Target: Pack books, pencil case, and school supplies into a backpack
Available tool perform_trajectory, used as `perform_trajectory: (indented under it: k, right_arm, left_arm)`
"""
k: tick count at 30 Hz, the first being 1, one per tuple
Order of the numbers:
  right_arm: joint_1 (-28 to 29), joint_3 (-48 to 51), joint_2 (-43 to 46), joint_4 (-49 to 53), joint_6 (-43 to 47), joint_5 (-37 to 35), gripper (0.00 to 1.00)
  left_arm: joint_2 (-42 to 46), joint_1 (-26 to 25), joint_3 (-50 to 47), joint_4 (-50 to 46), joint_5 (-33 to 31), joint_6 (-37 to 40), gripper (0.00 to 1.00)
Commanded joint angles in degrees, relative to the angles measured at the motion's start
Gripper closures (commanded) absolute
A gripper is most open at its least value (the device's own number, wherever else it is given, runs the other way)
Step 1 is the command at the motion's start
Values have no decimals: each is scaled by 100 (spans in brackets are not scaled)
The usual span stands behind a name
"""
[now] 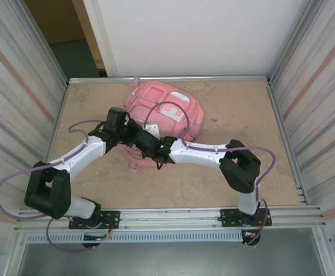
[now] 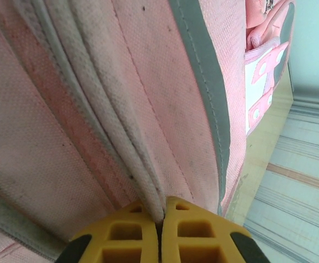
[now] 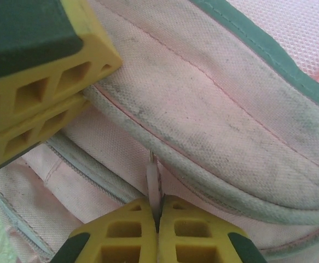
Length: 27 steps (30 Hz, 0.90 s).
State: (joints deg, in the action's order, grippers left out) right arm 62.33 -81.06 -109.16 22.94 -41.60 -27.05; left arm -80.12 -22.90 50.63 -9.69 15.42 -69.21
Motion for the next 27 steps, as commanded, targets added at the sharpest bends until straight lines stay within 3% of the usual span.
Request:
perform_trajectory:
  k: [1,5,12,22,24,25,27]
  right_arm:
    - [-315,53,200,28,-282,324,100]
    - [-440,477,596,138,-479,929,100]
    - [-570,1758,1493,-847,-80,1634,100]
    - [-625,2103,1901,-1538,930,2651,100]
    - [-669,2097,1893,-1587,1022,2878,100]
    - [-682,2094,1872,-1630,1020,2963,100]
    - [-695,2086,1791,-1774,997,3115,100]
  left_arm:
    - [303,-2,-17,-236,462,258,100]
    - [355,166,-97,-168,484,270,100]
    - [299,428,-91,-205,682,491,100]
    - [-307,523,366,-527,1287,1358,100]
    - [-426,569,433,-542,1305,1454,94]
    - [-481,599,431,-502,1341,1470,87]
    - [-561,695,392,-315,1520,1524,60]
